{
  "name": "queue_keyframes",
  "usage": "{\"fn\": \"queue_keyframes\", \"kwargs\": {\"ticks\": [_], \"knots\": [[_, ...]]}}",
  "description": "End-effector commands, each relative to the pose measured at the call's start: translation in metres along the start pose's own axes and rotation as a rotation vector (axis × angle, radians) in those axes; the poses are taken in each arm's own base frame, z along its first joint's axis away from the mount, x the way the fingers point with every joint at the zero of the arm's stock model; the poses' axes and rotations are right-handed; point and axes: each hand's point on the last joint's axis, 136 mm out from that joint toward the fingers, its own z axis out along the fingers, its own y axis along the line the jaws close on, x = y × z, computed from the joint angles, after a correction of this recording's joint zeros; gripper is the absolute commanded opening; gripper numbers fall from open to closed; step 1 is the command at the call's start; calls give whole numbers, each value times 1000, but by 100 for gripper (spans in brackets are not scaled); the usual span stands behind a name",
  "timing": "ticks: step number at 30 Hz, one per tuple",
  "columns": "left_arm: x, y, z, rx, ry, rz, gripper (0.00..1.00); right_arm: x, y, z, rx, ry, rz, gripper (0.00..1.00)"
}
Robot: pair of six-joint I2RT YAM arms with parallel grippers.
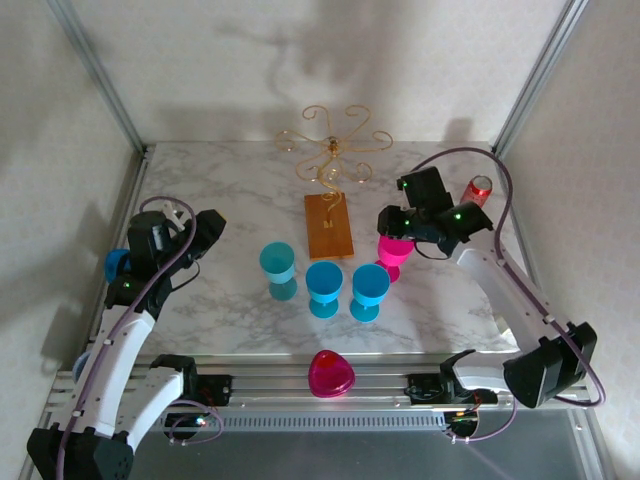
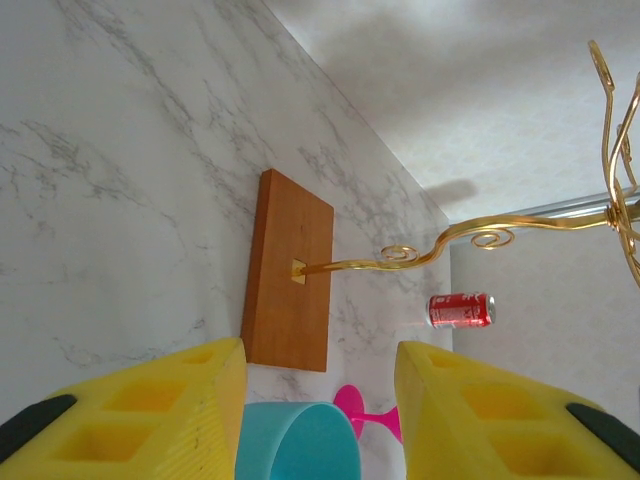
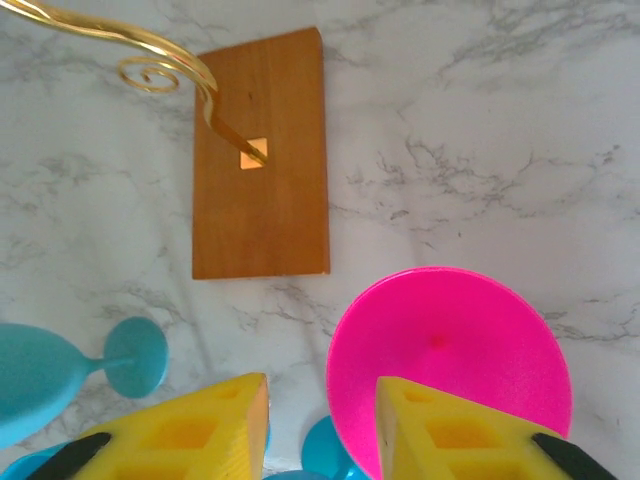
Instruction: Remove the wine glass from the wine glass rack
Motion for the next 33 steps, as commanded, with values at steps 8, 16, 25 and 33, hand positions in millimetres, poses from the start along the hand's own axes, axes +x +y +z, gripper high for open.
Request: {"fn": "queue_keyframes", "kwargs": {"ticks": [8, 16, 25, 33], "knots": [[-20, -1, 7, -15, -75, 61, 44, 5, -27, -47, 59, -71, 15, 38], [-52, -1, 14, -96, -186, 173, 50, 7, -72, -60, 109, -121, 94, 65], [-79, 2, 34, -145, -272, 274, 100, -2, -110, -43, 187, -216, 98, 99], [-102, 19, 47, -262, -352, 387, 100, -16, -136, -27, 254, -358, 54, 99]]}}
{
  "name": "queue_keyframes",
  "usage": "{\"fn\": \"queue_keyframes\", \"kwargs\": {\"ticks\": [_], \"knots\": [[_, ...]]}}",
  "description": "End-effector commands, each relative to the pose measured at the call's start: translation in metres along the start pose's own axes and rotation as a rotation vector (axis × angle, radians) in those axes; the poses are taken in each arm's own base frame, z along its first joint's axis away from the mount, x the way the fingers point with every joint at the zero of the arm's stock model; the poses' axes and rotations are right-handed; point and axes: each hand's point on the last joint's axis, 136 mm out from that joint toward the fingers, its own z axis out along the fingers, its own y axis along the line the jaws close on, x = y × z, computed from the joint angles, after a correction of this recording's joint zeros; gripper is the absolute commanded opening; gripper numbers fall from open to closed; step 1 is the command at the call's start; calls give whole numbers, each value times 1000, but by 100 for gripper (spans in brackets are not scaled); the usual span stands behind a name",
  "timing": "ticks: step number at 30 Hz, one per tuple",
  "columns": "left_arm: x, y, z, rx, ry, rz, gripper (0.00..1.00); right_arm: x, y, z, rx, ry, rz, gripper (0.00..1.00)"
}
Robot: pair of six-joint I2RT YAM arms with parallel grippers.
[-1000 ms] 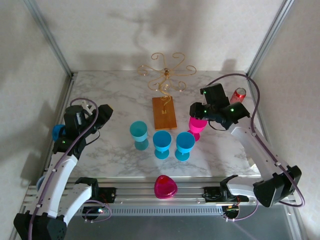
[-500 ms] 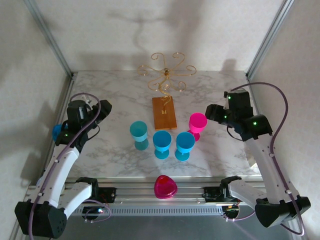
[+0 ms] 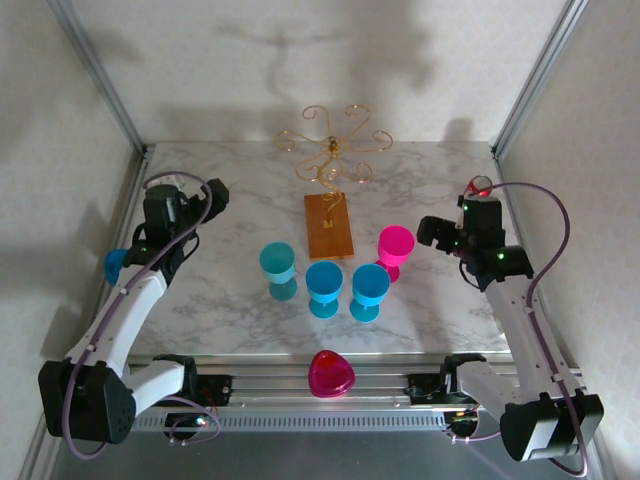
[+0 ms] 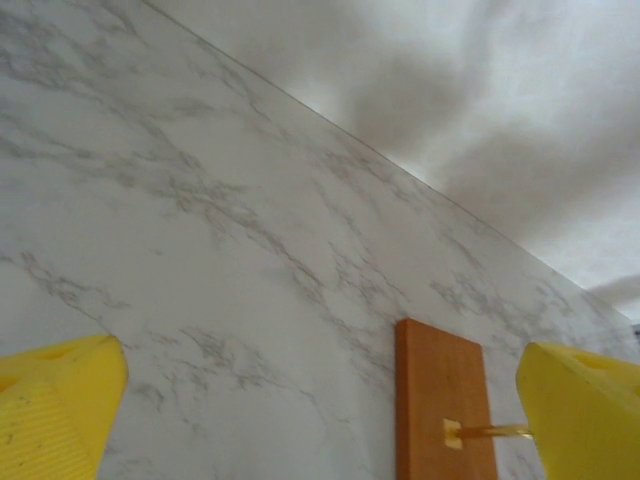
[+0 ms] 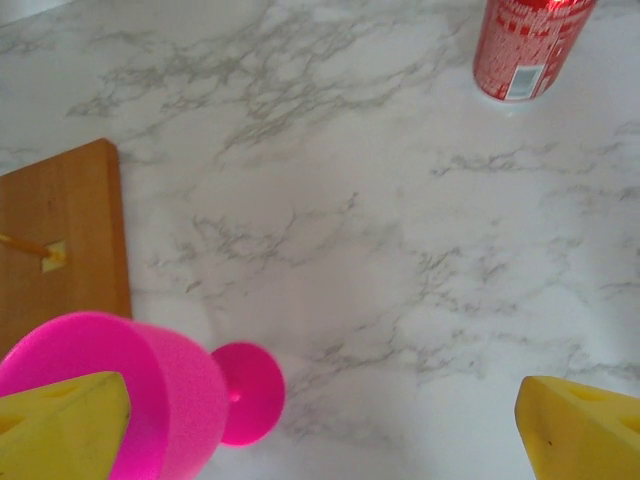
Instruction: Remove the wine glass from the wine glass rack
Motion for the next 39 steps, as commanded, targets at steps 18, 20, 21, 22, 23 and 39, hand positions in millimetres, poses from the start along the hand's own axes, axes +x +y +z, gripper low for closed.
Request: {"fn": "queue_keyframes", "kwargs": {"ticks": [18, 20, 21, 22, 23, 39], "knots": [[-38, 32, 44, -187, -253, 213, 100, -44, -22, 53, 78, -303, -47, 99], [-38, 34, 50, -192, -266, 221, 100, -44, -24, 63, 77, -305, -48, 99], [-40, 34, 52, -191, -281, 222, 99, -44, -26, 68, 79, -301, -48, 99], [-40, 35, 54, -193, -287, 225, 100, -43, -28, 73, 84, -299, -50, 99], [-40, 34, 57, -190, -293, 236, 100, -43, -30, 77, 87, -303, -55, 99], [-25, 48, 82, -225, -369, 372, 100, -31, -44, 123, 108, -300, -82, 99]]}}
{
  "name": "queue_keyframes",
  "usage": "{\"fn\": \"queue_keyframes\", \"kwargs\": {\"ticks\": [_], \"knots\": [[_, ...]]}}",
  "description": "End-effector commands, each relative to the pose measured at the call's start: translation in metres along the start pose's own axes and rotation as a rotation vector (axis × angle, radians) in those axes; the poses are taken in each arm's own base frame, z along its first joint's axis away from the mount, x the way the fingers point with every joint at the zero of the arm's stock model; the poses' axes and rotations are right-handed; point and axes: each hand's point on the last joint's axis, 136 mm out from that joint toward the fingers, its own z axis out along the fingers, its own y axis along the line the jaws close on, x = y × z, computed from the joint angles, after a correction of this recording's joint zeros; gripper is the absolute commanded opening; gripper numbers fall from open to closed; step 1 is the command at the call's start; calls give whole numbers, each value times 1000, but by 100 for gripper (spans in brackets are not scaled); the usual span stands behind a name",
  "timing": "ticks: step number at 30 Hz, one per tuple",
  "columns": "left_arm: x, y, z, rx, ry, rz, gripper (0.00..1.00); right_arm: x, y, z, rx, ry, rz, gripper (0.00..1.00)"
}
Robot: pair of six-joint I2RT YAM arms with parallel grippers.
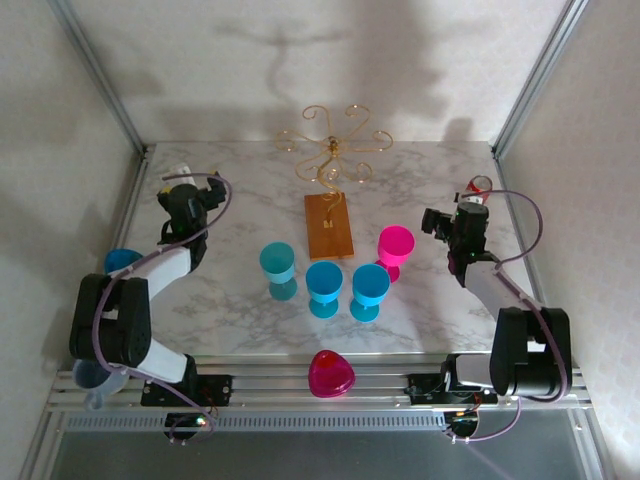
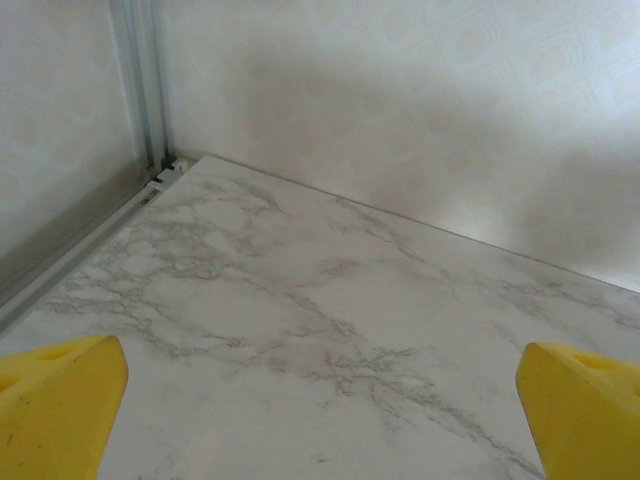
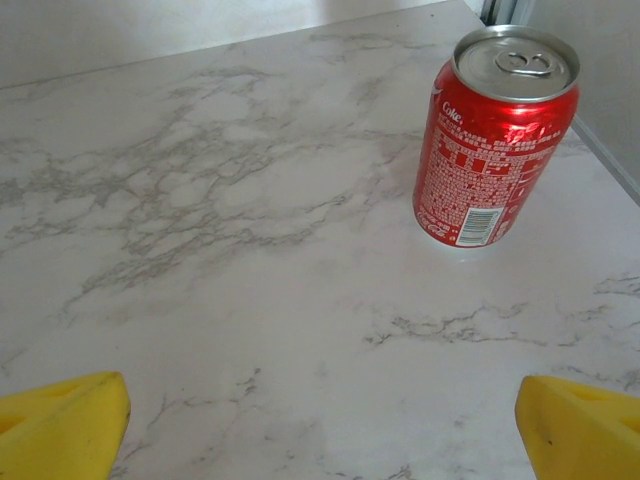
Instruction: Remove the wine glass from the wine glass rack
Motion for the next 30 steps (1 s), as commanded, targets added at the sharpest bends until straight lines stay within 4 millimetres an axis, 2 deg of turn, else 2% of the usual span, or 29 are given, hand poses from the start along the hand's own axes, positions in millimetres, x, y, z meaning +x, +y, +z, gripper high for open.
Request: {"fn": "queue_keyframes", "kwargs": {"ticks": [1, 8, 15, 25, 30], "knots": [[-5, 0, -1, -9, -63, 33, 99, -10, -1, 6, 2, -49, -22, 99], [8, 2, -6, 14, -88, 55, 100, -2, -1, 17, 0, -38, -46, 99], [23, 4, -8, 23, -64, 62, 100, 0, 0, 19, -11, -38, -33, 99], [24, 32, -52, -32, -100, 77, 100, 10, 1, 15, -28, -55, -25, 99], [36, 35, -58, -20, -97, 84, 100, 14, 3, 17, -40, -51, -28, 99]]}}
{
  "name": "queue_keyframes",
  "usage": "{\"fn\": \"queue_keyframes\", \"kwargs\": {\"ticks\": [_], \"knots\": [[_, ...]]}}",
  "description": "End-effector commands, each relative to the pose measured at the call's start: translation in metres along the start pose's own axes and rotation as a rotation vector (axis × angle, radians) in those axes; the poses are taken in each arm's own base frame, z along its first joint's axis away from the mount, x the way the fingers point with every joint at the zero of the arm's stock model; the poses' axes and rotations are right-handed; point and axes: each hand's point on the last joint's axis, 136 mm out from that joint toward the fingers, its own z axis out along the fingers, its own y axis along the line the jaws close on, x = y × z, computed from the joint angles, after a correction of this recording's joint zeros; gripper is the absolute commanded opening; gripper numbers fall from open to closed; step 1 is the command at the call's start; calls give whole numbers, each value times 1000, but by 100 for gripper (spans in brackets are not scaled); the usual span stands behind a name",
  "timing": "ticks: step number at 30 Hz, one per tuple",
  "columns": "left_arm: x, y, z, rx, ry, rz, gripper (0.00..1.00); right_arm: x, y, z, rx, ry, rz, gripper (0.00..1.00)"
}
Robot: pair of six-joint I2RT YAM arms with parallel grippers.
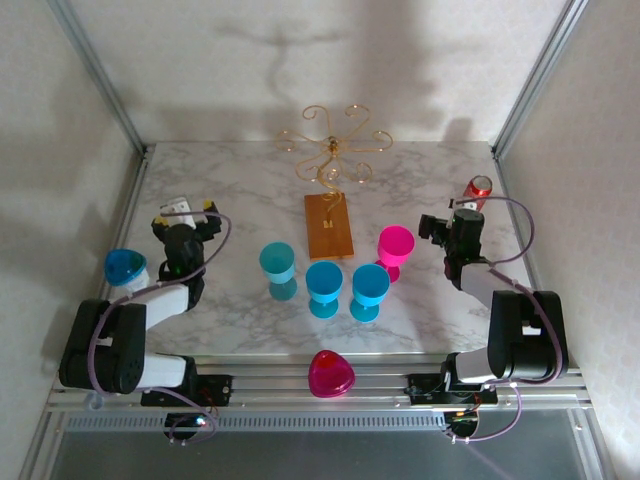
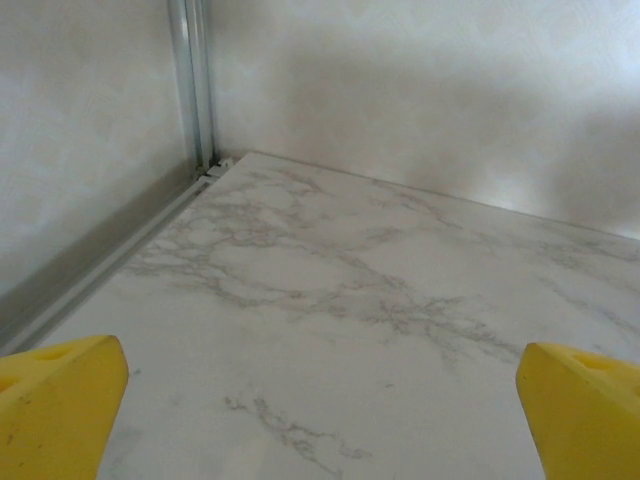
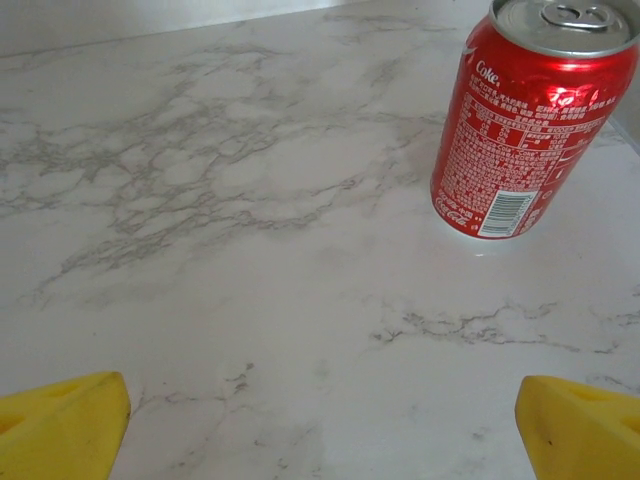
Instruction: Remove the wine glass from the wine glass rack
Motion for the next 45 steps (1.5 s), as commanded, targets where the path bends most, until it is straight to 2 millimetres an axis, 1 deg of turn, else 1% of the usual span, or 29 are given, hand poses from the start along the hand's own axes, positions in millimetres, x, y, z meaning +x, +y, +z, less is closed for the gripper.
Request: {"fn": "queue_keyframes", "kwargs": {"ticks": [1, 7, 13, 16, 20, 23, 24, 26, 33, 36, 37, 38, 40, 41, 45], "knots": [[1, 2, -4, -9, -24, 17, 99, -6, 2, 1, -17, -35, 2, 99], [14, 6, -10, -4, -35, 35, 99, 2, 2, 4, -24, -37, 0, 99], [27, 4, -13, 21, -43, 42, 99, 13, 5, 10, -42, -39, -6, 99], [32, 2, -13, 37, -37, 53, 100, 16, 6, 9, -53, -61, -8, 99], [32, 5, -13, 28, -39, 43, 100, 16, 7, 6, -62, -79, -10, 99], [32, 6, -14, 24, -44, 35, 99, 18, 13, 5, -90, -100, -29, 99], [32, 7, -14, 21, -47, 32, 100, 29, 13, 5, -91, -95, -31, 99], [31, 9, -15, 18, -54, 26, 100, 34, 15, 5, -101, -121, -39, 99], [32, 16, -13, 10, -55, -4, 100, 35, 16, 4, -107, -123, -45, 99], [33, 21, -19, 23, -78, -32, 100, 36, 17, 4, -109, -121, -45, 99], [37, 23, -21, 25, -75, -40, 100, 36, 17, 4, -109, -120, -45, 99], [36, 22, -22, 29, -102, -36, 99, 35, 17, 4, -109, -122, -46, 99], [41, 21, -19, 31, -65, -35, 100, 36, 18, 5, -114, -115, -50, 99], [38, 23, -19, 27, -84, -41, 100, 35, 18, 5, -114, -116, -51, 99], [41, 23, -15, 32, -60, -47, 100, 35, 19, 6, -115, -113, -57, 99]]}}
